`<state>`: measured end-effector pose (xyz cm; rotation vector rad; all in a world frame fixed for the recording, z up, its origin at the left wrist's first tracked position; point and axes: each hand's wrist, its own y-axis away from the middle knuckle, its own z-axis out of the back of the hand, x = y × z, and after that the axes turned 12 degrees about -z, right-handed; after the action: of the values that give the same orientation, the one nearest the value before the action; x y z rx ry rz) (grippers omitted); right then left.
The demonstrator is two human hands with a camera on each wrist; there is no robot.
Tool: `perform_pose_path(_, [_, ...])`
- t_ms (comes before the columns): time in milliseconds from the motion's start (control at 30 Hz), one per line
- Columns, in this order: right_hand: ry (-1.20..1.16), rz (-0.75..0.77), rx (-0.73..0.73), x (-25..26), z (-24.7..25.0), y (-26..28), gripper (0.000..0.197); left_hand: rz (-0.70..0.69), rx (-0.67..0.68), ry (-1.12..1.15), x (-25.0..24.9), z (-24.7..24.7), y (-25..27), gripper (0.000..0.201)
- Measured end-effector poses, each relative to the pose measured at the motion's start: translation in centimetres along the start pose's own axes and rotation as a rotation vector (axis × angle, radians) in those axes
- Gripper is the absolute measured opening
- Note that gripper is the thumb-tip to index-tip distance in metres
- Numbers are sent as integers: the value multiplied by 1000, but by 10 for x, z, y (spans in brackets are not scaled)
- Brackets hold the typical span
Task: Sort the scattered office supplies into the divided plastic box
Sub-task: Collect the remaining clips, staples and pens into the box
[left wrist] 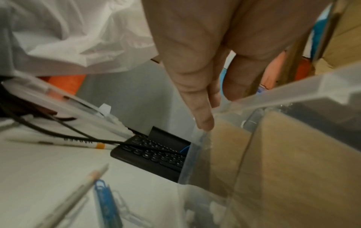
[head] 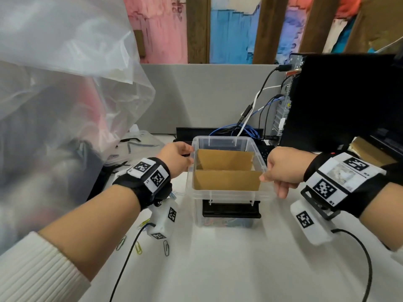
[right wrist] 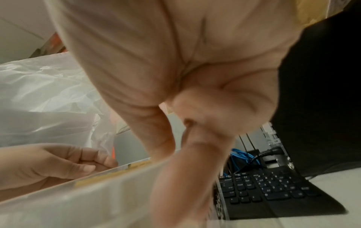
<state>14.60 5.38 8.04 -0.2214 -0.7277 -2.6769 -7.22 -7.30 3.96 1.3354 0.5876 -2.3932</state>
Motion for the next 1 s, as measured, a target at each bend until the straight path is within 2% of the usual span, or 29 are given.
perform_pose_path(67, [152,24,-118,4,0,7,33,-27,-6,-77,2,3,6,18])
perform_pose_path(167, [320,91,-414,12,-3,23,32,-83,19,-238,11,15,21,14])
perform_pose_path(267, [154,250,-532,26,-11,40,24,-75,57,-408,26,39,41,10])
perform_pose_path(400, [-132,605,-622,60,-32,78,9,15,97,-489,48,70,64,9])
perform_pose_path(500, [-188,794,-559,88,-60,107,8,88,90,-569,62,88,79,10])
perform_pose_path(600, [3,855,-381,108,-95,102,4,165,84,-629,77,102,92,9])
perform_pose_path(700, [321,749,-235,123,-130,78,5,243,81,-699,90,113,103,12])
perform_pose_path(767, [441,669,-157,130,-147,63,6,270,94,-771,98,120,109,15])
perform_pose_path(900, [475,524,-29,136,-163,44,17,358,166,-842,112,127,118,16])
perform_pose_path(1000, [455,487,-23,141,-169,33,34,404,203,-841,114,123,120,15])
